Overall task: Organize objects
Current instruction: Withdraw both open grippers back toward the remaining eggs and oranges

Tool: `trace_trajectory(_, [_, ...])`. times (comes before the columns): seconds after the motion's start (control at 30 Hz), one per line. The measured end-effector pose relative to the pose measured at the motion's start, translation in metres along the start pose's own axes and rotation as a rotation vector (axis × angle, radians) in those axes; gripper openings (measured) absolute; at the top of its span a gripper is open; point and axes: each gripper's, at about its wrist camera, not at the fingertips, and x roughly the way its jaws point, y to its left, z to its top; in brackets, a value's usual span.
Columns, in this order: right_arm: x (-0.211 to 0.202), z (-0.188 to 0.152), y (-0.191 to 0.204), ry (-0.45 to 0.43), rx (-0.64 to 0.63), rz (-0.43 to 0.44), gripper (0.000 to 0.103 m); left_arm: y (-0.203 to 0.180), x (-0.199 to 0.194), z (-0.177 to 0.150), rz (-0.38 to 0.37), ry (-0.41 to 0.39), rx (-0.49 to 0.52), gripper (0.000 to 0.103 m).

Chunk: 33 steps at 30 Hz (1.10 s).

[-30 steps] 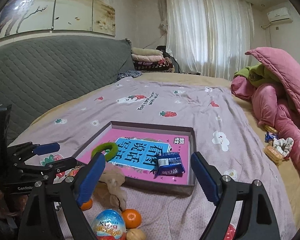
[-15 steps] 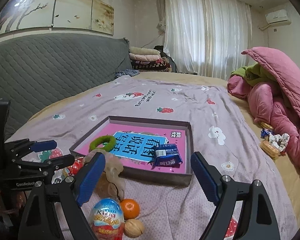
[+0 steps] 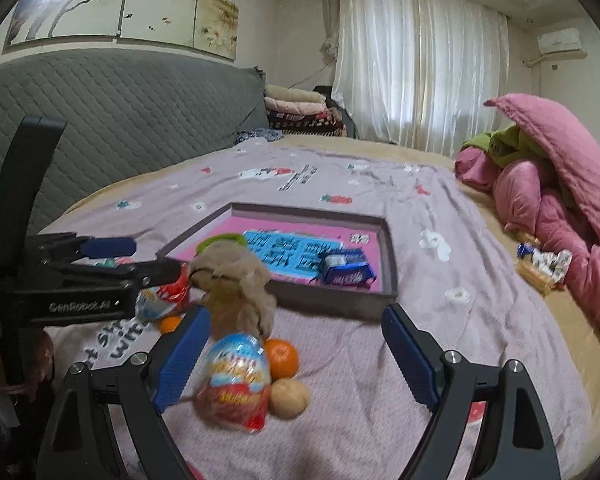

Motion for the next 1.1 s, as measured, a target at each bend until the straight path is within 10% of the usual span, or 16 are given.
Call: trace_trajectory(1.1, [0.002,-0.025,0.019,0.069,-0.048,0.035,0.087,-0.010,0.000,-0.014,-0.006,0.055,0.043,0.073])
